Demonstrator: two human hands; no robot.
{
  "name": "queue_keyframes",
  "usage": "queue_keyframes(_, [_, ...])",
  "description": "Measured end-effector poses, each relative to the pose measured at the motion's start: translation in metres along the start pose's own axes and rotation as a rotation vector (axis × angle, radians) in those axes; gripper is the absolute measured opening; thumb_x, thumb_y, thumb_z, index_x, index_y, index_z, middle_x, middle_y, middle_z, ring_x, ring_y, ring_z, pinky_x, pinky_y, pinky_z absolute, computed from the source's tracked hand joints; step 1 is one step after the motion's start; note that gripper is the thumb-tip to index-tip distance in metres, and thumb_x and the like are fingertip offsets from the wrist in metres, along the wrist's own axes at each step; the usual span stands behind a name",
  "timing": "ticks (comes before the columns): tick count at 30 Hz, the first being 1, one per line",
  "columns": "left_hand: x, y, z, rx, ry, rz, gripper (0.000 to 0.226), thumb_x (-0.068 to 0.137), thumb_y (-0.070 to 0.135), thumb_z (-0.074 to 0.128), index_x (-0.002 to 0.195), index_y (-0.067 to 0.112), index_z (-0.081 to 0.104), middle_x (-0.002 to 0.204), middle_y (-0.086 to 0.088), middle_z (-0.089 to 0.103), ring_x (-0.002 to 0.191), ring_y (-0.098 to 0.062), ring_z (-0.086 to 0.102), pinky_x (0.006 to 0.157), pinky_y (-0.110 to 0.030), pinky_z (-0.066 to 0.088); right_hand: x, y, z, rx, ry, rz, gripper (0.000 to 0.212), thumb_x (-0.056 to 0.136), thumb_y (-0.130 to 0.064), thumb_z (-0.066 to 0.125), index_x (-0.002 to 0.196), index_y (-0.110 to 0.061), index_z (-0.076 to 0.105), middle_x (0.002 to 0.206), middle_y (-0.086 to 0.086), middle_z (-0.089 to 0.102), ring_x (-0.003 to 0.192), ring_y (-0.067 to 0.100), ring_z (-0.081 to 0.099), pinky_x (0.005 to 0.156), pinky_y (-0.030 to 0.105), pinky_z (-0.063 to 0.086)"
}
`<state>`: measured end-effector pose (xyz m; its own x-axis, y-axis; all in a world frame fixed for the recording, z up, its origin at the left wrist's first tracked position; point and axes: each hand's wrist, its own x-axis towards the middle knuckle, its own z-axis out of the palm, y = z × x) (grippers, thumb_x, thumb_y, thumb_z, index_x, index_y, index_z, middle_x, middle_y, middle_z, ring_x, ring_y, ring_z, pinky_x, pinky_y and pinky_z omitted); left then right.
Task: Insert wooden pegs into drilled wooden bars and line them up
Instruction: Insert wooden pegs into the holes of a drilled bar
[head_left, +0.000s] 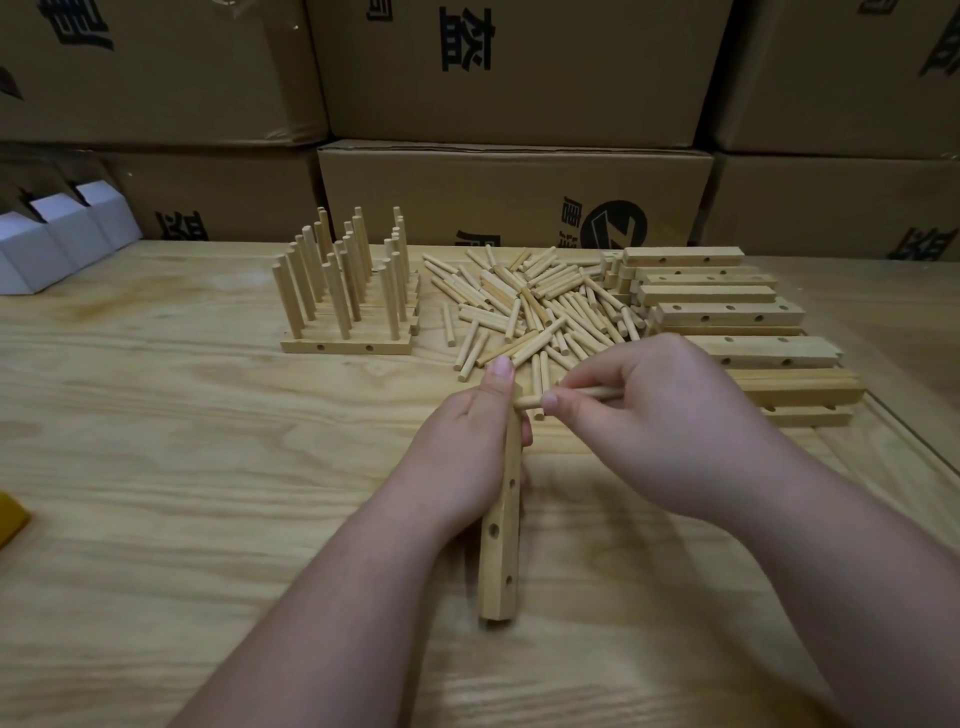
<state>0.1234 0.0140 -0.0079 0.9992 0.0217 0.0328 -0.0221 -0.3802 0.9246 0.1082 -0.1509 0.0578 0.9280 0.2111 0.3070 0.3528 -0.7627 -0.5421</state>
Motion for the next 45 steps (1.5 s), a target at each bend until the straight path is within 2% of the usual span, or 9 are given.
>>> queue_keyframes(8, [0.003, -0.003, 0.003, 0.046, 0.07, 0.014, 0.069, 0.097, 0.076, 0.017, 0.076, 0.036, 0.068, 0.069, 0.005, 0.071, 0.057, -0.006, 0.062, 0.062, -0.032, 0.042, -0.003, -0.009, 0.007, -0.22, 0.122, -0.07, 0.024, 0.09, -0.046, 0.064, 0.076, -0.029, 0.073, 0.055, -0.01, 0.062, 0.056, 0.004, 0.058, 0.055, 0.029, 0.055])
queue_keyframes(14, [0.0, -0.002, 0.002, -0.012, -0.035, -0.007, 0.073, 0.096, 0.077, 0.017, 0.062, 0.033, 0.064, 0.054, 0.005, 0.065, 0.048, -0.003, 0.058, 0.062, -0.032, 0.041, 0.002, -0.002, -0.002, -0.069, -0.009, 0.01, 0.021, 0.089, -0.047, 0.067, 0.089, -0.029, 0.077, 0.066, -0.014, 0.066, 0.064, 0.002, 0.061, 0.056, 0.023, 0.05])
queue_keyframes(17, [0.001, -0.001, 0.003, -0.002, 0.005, -0.012, 0.072, 0.096, 0.077, 0.017, 0.065, 0.034, 0.065, 0.055, 0.006, 0.066, 0.048, -0.001, 0.058, 0.062, -0.032, 0.041, 0.0, -0.001, 0.004, -0.052, 0.03, 0.018, 0.022, 0.089, -0.047, 0.067, 0.091, -0.029, 0.077, 0.068, -0.014, 0.067, 0.069, 0.002, 0.063, 0.064, 0.029, 0.056])
queue_keyframes(21, [0.002, -0.002, 0.003, 0.014, 0.045, -0.019, 0.071, 0.096, 0.076, 0.018, 0.069, 0.033, 0.068, 0.061, 0.005, 0.069, 0.052, -0.004, 0.061, 0.062, -0.033, 0.043, -0.002, -0.005, 0.009, -0.158, 0.113, -0.039, 0.024, 0.089, -0.046, 0.066, 0.079, -0.026, 0.075, 0.047, -0.01, 0.056, 0.053, 0.005, 0.056, 0.055, 0.028, 0.054])
queue_keyframes(26, [0.0, -0.001, 0.0, 0.007, -0.024, -0.015, 0.072, 0.097, 0.076, 0.019, 0.065, 0.031, 0.065, 0.055, 0.005, 0.065, 0.047, -0.002, 0.058, 0.061, -0.032, 0.04, 0.0, 0.0, 0.0, -0.039, -0.01, 0.007, 0.021, 0.09, -0.048, 0.066, 0.09, -0.03, 0.077, 0.069, -0.014, 0.068, 0.067, 0.002, 0.064, 0.062, 0.028, 0.057])
queue_keyframes(32, [0.002, -0.001, 0.0, 0.003, 0.021, -0.016, 0.071, 0.097, 0.075, 0.02, 0.062, 0.035, 0.066, 0.056, 0.006, 0.064, 0.059, -0.013, 0.062, 0.066, -0.035, 0.043, -0.001, -0.001, 0.008, -0.1, 0.054, -0.018, 0.022, 0.089, -0.048, 0.065, 0.092, -0.029, 0.077, 0.071, -0.013, 0.068, 0.07, 0.003, 0.064, 0.065, 0.03, 0.058])
queue_keyframes(39, [-0.001, 0.0, -0.002, -0.019, -0.053, -0.001, 0.069, 0.098, 0.074, 0.021, 0.065, 0.034, 0.067, 0.053, 0.005, 0.063, 0.048, -0.006, 0.057, 0.062, -0.032, 0.043, 0.0, 0.001, -0.001, -0.086, -0.039, -0.007, 0.024, 0.091, -0.049, 0.063, 0.087, -0.03, 0.076, 0.063, -0.006, 0.069, 0.06, 0.007, 0.064, 0.058, 0.032, 0.058])
queue_keyframes(42, [-0.001, 0.0, -0.002, -0.018, -0.012, -0.019, 0.07, 0.097, 0.076, 0.02, 0.066, 0.034, 0.067, 0.054, 0.006, 0.065, 0.048, -0.003, 0.058, 0.062, -0.033, 0.042, -0.002, 0.0, 0.006, -0.082, 0.028, -0.01, 0.024, 0.09, -0.049, 0.064, 0.094, -0.029, 0.076, 0.072, -0.009, 0.071, 0.069, 0.005, 0.065, 0.066, 0.032, 0.059])
queue_keyframes(45, [0.0, 0.001, -0.002, -0.018, 0.014, -0.04, 0.069, 0.096, 0.077, 0.02, 0.065, 0.037, 0.067, 0.054, 0.006, 0.066, 0.046, -0.001, 0.058, 0.062, -0.033, 0.041, -0.002, -0.002, 0.01, -0.115, 0.067, -0.025, 0.023, 0.09, -0.048, 0.064, 0.089, -0.029, 0.076, 0.068, -0.009, 0.07, 0.067, 0.005, 0.064, 0.064, 0.031, 0.058])
